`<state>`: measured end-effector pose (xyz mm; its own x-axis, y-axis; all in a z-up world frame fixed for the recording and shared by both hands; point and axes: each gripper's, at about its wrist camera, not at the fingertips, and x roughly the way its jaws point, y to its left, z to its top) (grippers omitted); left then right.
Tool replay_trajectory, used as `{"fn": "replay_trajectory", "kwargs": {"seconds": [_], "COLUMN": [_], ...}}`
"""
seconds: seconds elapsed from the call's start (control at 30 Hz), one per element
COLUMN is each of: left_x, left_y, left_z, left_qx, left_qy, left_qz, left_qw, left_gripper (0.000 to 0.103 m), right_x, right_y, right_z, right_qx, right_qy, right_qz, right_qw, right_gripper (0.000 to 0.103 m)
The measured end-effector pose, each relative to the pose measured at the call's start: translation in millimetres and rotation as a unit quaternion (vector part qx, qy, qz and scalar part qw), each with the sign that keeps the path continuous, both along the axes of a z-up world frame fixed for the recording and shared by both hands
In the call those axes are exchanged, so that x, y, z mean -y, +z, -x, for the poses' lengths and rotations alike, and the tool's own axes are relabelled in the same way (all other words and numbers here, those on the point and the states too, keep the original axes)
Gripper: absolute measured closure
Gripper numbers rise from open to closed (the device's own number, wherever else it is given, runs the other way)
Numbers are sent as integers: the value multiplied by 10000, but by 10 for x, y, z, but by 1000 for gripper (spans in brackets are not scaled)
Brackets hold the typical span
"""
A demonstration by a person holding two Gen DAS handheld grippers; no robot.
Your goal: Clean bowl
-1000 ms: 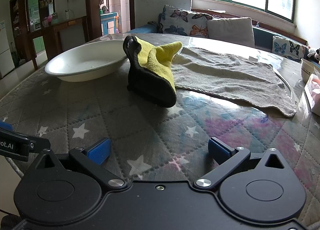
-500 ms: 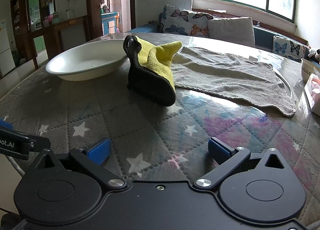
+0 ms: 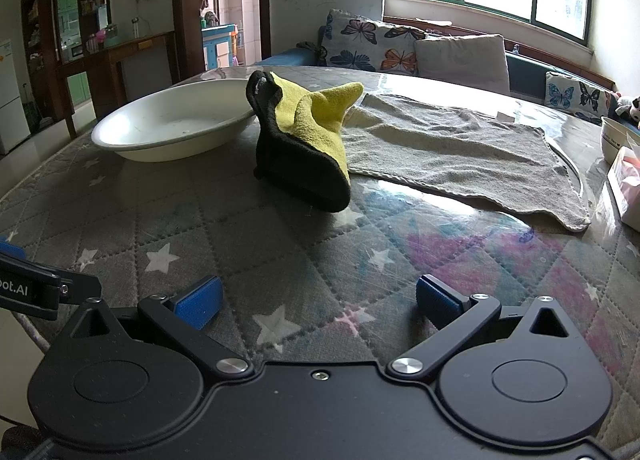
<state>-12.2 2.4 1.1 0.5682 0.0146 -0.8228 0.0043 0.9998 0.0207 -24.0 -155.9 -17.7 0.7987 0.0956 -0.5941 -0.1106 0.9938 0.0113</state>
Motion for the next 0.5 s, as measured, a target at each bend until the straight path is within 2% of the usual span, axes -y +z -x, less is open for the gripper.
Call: {"fn": "replay_trajectory", "kwargs": {"seconds": [0.5], "left_x": [5], "left_y": [4], "left_z": [13], "left_qx": [5], "left_qy": [5], "left_qz": [0], "left_qw": [10000], "left_gripper": [1], "right_x": [-61], "right_y": [13], "right_z": [22], "right_qx": [5], "right_qy": [-1], "right_qz": [1], "right_qw": [10000], "right_gripper": [0]}}
